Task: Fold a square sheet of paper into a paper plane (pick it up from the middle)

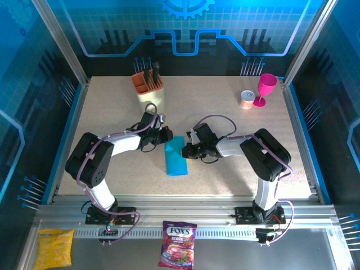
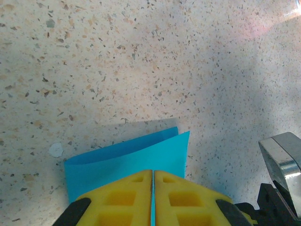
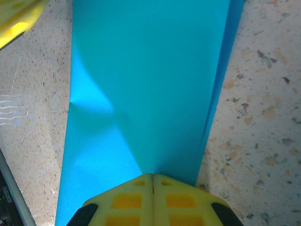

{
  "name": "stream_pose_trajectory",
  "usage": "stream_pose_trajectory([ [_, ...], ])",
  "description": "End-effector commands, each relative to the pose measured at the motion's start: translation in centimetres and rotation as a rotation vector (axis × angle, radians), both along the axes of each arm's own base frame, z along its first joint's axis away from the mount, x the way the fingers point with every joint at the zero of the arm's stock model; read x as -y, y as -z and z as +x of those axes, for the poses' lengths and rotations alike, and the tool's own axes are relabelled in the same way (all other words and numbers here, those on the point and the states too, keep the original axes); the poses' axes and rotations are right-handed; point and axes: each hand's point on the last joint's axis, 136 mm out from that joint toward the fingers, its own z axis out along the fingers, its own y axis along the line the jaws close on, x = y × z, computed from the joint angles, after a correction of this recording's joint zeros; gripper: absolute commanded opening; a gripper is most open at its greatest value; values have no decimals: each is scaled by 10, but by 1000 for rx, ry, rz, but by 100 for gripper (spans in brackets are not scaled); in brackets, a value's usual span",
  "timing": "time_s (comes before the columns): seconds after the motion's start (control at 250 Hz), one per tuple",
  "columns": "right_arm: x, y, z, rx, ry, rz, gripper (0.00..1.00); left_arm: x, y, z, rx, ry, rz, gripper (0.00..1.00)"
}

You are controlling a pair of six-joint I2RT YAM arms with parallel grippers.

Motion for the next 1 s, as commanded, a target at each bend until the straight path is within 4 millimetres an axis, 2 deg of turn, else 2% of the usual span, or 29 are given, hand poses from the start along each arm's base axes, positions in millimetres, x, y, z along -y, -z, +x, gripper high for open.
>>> stream_pose_trajectory([
  [0.0,30,52,-31,-145,16,-150,0,-1,12,-4,-24,25,13,10],
  [0.28,28,51,-29,-142,16,-142,0,-11,42,-7,-59,9,73,8],
  [0.391,27,50,-29,-143,14,-140,0,-14,54,-10,-80,11,91,0],
  [0.463,26,48,-27,-138,15,-137,0,-16,60,-13,-87,10,98,0],
  [0.739,21,30,-22,-125,3,-113,0,-20,69,-20,-102,12,114,0],
  [0.759,14,19,-13,-98,4,-90,0,-20,69,-21,-102,13,114,0],
  [0.995,-3,-51,13,23,-1,10,0,-23,73,-26,-112,14,122,0],
])
